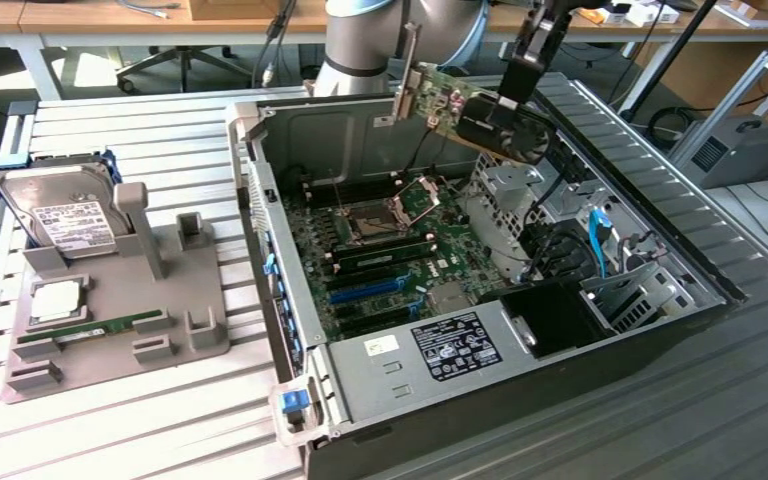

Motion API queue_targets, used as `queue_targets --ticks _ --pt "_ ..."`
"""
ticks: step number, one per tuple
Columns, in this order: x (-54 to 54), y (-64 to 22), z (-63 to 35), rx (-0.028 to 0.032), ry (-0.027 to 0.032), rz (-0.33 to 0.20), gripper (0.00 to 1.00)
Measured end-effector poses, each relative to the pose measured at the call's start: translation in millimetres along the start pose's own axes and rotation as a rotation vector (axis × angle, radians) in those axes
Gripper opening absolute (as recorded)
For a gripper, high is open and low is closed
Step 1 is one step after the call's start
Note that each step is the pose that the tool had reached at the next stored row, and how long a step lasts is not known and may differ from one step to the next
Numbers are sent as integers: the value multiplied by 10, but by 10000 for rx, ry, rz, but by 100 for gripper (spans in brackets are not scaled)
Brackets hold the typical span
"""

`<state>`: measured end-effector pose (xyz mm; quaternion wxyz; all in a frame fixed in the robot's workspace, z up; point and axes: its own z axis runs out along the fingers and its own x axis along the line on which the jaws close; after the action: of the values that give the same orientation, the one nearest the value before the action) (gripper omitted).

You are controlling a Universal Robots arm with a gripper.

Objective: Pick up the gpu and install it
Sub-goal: 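Insert the gpu into the slot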

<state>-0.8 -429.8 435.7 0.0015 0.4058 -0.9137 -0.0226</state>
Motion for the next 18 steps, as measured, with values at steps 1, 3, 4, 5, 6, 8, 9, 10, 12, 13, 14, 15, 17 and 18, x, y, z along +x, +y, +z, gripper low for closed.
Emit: queue_targets --ticks 1,3,4,5,6,8,9,10,12,13,14,15,17,18 --pt "0 0 0 1 20 -322 27" --pt "-1 1 1 5 51 -771 27" --pt "-2 2 1 7 78 -1165 27" --pt "-4 3 1 9 102 -1544 27" --pt "-6 5 2 10 118 -1797 27" --pt "-9 7 2 14 149 -2239 27" --pt "-10 8 2 16 161 -2402 27" --pt "-11 10 2 18 174 -2569 27" --pt "-14 12 2 23 201 -2899 27" --pt "-15 13 2 26 213 -3043 27" --pt "-17 15 2 29 227 -3206 27" --pt "-18 16 3 33 242 -3384 27" --pt "-21 19 3 40 274 -3723 27" --pt "-23 20 3 46 293 -3933 27"
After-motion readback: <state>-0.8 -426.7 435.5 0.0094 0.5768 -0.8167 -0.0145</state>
